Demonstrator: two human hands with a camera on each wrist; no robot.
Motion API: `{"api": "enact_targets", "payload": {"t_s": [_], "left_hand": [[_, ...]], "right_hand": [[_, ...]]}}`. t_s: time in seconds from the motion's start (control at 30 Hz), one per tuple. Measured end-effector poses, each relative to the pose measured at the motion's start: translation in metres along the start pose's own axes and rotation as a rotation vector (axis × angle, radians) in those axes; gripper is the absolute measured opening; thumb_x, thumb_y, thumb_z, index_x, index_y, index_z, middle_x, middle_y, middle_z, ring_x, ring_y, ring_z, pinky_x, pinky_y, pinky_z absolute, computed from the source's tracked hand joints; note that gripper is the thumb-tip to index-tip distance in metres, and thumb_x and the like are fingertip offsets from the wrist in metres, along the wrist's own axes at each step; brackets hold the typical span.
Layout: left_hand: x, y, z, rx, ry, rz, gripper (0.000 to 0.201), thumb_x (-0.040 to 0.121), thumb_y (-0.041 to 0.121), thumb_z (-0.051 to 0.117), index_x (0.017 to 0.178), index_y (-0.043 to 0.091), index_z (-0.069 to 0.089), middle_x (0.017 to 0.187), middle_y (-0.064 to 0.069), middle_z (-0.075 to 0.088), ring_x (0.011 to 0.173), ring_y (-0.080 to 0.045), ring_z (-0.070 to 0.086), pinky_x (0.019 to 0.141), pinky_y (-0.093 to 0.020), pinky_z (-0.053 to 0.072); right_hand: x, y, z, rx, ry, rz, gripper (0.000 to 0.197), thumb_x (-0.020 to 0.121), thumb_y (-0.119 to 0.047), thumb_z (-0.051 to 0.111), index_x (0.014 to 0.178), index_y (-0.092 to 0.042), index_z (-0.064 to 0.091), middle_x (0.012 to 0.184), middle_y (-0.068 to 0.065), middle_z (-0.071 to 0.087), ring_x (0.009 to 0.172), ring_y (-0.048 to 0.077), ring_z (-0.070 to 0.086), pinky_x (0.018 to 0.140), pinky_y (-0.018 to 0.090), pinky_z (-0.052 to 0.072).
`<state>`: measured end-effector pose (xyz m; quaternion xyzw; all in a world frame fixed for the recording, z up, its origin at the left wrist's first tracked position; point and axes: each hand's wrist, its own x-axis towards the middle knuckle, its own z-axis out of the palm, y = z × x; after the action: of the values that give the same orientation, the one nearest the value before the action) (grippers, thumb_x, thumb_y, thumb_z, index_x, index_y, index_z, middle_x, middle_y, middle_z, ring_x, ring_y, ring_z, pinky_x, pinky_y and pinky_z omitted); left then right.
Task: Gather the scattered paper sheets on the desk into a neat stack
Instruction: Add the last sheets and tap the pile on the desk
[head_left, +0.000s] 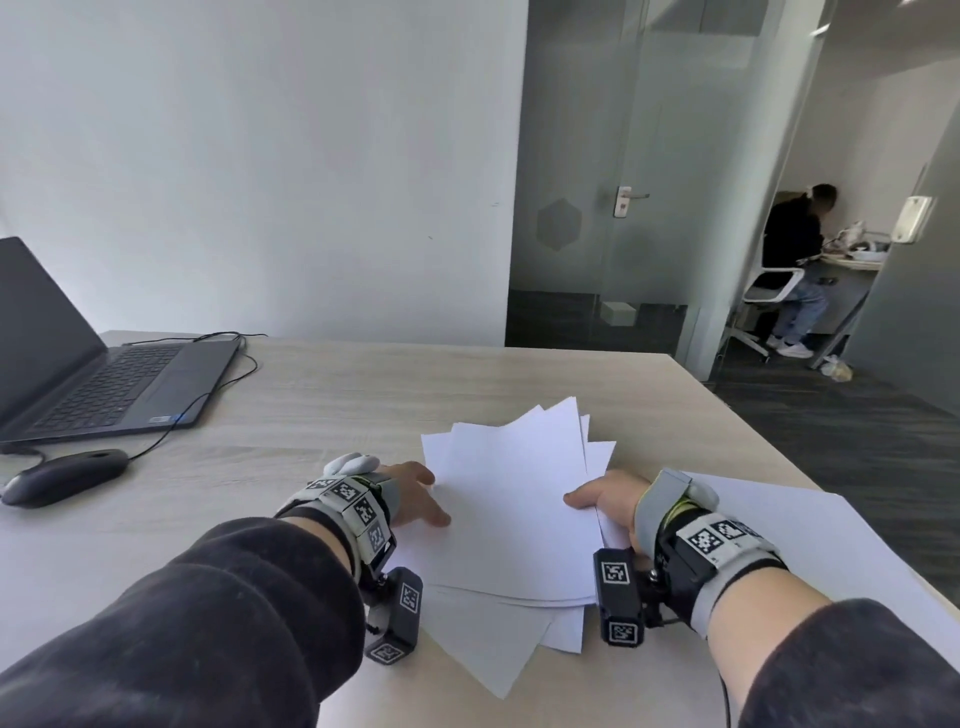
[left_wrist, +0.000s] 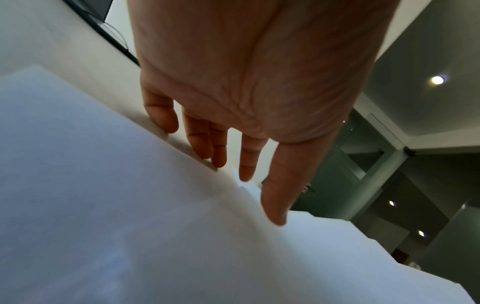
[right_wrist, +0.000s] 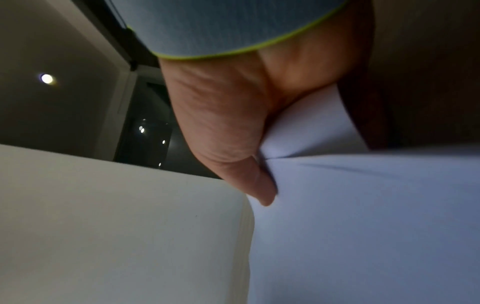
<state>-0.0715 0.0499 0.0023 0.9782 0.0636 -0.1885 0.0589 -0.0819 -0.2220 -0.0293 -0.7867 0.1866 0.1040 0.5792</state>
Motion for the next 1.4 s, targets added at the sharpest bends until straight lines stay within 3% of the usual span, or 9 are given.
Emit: {"api": "enact_targets", "payload": {"t_s": [0.13,0.23,0.33,0.47,0.6,0.83,0.97,1.17,1.4], "left_hand": [[0.033,-0.021,0.006,-0.376,0.029,-0.075,0.128,0.039,0.099,0.056,0.153,0.048,0.027,0.157,0.009,0.042,0.147,-0.02,0.033,0.116,-0.037,0.023],[0.057,-0.041,0.01,-0.723,0.032,-0.029,0.137,0.03,0.094,0.072,0.15,0.036,0.038,0.138,-0.002,0.062,0.13,-0.029,0.057,0.111,-0.047,0.041],[0.041,-0.049,0.001,-1.078,-0.061,0.127,0.084,0.051,0.053,0.091,0.124,0.017,0.069,0.116,-0.012,0.076,0.114,-0.038,0.068,0.105,-0.057,0.049],[0.029,-0.053,-0.002,-1.34,-0.069,0.251,0.034,0.087,0.009,0.077,0.119,0.0,0.069,0.113,-0.025,0.074,0.108,-0.045,0.069,0.098,-0.06,0.053],[0.031,-0.047,0.003,-1.422,0.078,0.267,0.025,0.081,0.016,0.08,0.103,0.008,0.074,0.105,-0.023,0.076,0.099,-0.044,0.072,0.093,-0.062,0.055],[0.028,-0.035,-0.005,-1.671,0.263,0.383,0.011,0.097,0.013,0.064,0.105,0.012,0.072,0.091,-0.011,0.077,0.071,-0.025,0.072,0.073,-0.041,0.062],[0.02,-0.034,-0.014,-1.774,0.268,0.479,0.01,0.096,0.012,0.066,0.103,0.014,0.072,0.092,-0.009,0.077,0.075,-0.026,0.071,0.076,-0.04,0.062],[0.017,-0.043,-0.028,-1.453,0.308,0.592,0.033,0.067,0.02,0.075,0.1,0.016,0.071,0.099,-0.01,0.078,0.092,-0.033,0.074,0.09,-0.049,0.059],[0.014,-0.049,-0.045,-1.702,0.402,0.629,0.014,0.083,0.008,0.078,0.094,0.013,0.072,0.091,-0.006,0.078,0.08,-0.026,0.072,0.079,-0.038,0.059]], "right_hand": [[-0.003,0.0,0.011,0.044,-0.049,-0.254,0.023,0.086,-0.019,0.075,0.104,-0.004,0.071,0.11,0.013,0.075,0.101,0.032,0.071,0.101,0.049,0.051],[-0.005,-0.003,0.013,0.092,-0.102,-0.371,0.038,0.078,-0.038,0.081,0.101,-0.008,0.074,0.105,0.015,0.077,0.101,0.037,0.072,0.097,0.053,0.054],[-0.011,-0.009,0.01,0.106,-0.124,-0.438,0.06,0.063,-0.05,0.086,0.1,-0.004,0.075,0.107,0.022,0.074,0.102,0.046,0.069,0.09,0.047,0.055],[-0.007,-0.014,0.013,0.148,-0.059,-0.45,0.089,0.048,-0.063,0.091,0.099,0.004,0.064,0.102,0.023,0.073,0.096,0.041,0.071,0.094,0.057,0.055],[-0.011,-0.014,0.02,0.164,-0.081,-0.44,0.025,0.093,-0.036,0.068,0.103,-0.013,0.065,0.081,-0.01,0.072,0.077,0.006,0.07,0.071,0.021,0.054],[-0.012,-0.007,0.029,0.185,-0.114,-0.406,0.013,0.104,-0.03,0.051,0.098,-0.028,0.062,0.094,-0.015,0.067,0.087,-0.001,0.061,0.066,0.008,0.045],[-0.012,-0.013,0.029,0.237,-0.138,-0.449,0.016,0.096,-0.007,0.063,0.104,-0.017,0.071,0.101,-0.002,0.077,0.097,0.017,0.072,0.078,0.023,0.056],[-0.014,-0.026,0.023,0.217,-0.116,-0.52,0.016,0.09,0.001,0.068,0.1,-0.009,0.075,0.101,0.009,0.078,0.097,0.031,0.073,0.088,0.039,0.058],[-0.027,-0.065,0.026,0.298,-0.112,-0.682,0.018,0.09,-0.002,0.068,0.101,-0.014,0.073,0.095,-0.001,0.079,0.088,0.016,0.075,0.076,0.024,0.059]]}}
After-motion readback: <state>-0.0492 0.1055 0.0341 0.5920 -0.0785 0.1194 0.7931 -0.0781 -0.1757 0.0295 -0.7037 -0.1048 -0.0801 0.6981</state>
